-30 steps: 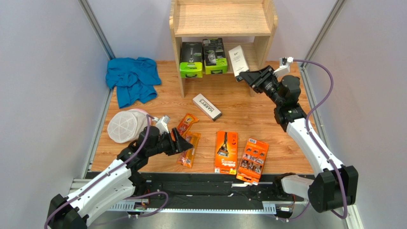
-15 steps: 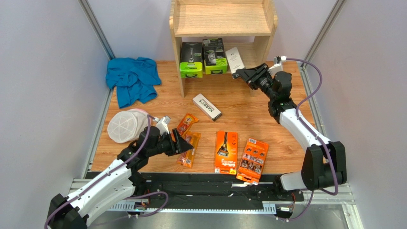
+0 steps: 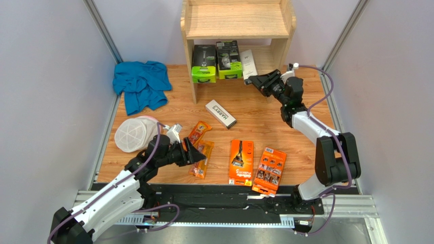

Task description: Place and organize the shaving razors onto the shelf

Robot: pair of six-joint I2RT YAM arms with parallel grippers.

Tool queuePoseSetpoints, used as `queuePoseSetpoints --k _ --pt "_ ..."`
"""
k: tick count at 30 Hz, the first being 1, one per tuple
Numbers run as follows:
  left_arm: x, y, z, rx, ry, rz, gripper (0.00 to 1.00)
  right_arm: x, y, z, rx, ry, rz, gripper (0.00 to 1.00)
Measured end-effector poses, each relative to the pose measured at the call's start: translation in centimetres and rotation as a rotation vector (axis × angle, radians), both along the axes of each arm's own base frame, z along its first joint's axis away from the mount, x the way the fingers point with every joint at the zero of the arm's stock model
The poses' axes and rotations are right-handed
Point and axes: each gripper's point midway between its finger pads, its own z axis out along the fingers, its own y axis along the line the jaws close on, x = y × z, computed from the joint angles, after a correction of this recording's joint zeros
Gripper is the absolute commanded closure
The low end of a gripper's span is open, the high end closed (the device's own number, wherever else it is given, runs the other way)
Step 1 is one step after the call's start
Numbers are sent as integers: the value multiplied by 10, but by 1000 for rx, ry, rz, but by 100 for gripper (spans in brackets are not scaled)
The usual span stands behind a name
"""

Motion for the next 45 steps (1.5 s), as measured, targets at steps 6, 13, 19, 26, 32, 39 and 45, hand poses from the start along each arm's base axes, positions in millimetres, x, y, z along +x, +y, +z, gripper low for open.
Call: queuePoseSetpoints --k 6,13,19,26,32,39,45 --pt "0 0 0 1 2 0 34 8 5 -14 30 29 16 61" --pt "-1 1 -1 1 3 0 35 23 9 -16 51 34 26 56" --pt "-1 1 1 -3 -3 0 35 27 10 -17 54 38 29 36" --pt "-2 1 -3 1 4 -2 35 19 6 -24 35 48 12 14" --pt "-3 1 -3 0 5 -4 35 -10 -4 -8 -13 10 -6 4" --pt "-4 1 -3 -2 4 -7 35 -37 -9 21 -113 -88 -8 0" --pt "-4 5 -8 17 21 8 33 -45 28 -18 -365 -32 97 0"
